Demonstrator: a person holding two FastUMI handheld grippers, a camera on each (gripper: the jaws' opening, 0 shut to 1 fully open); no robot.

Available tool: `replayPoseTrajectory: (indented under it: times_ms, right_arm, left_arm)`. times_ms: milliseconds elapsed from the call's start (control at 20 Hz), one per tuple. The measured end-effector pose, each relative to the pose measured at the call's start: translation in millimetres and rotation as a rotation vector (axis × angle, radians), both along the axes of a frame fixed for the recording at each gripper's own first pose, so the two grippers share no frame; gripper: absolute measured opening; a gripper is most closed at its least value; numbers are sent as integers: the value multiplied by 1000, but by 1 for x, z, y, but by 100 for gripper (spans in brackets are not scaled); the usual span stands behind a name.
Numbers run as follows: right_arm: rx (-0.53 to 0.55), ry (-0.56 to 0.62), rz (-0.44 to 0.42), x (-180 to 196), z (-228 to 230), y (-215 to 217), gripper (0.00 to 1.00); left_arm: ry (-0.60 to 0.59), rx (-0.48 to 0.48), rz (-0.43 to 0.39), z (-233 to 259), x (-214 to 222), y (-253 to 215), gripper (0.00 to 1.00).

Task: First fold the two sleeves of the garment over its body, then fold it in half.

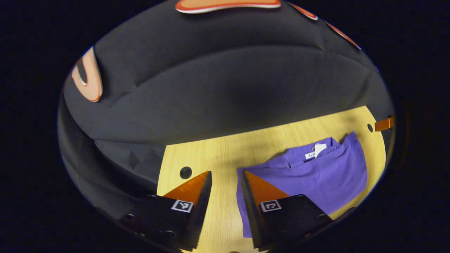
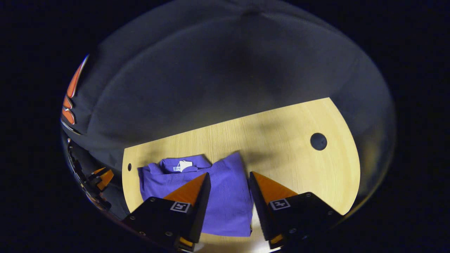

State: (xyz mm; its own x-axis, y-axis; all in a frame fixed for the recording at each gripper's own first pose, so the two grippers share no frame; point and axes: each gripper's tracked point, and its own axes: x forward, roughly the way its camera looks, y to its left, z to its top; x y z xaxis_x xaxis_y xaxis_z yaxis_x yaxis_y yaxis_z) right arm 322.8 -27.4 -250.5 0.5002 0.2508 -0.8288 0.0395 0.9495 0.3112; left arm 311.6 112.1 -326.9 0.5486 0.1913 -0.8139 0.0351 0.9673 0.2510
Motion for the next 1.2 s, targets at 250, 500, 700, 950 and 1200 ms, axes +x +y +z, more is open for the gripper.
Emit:
replayPoseTrajectory:
  times_ms: [250, 500, 700, 950, 1200]
  right_arm:
    - [-14, -153, -26, -29, 44, -6, 92]
    - [-80, -375, -37, -65, 106, -4, 96]
    - [-153, -510, 1, -98, 146, 10, 96]
    - [-195, -655, 9, -138, 198, 25, 96]
    - [-214, -764, -23, -171, 236, 34, 100]
  left_arm:
    - [-170, -94, 74, 26, -18, -23, 99]
    - [-378, -182, 54, 126, -55, -25, 99]
    - [-475, -186, -10, 176, -86, -40, 99]
    - [-593, -231, -36, 232, -129, -57, 98]
    - [-692, -253, -65, 271, -165, -66, 100]
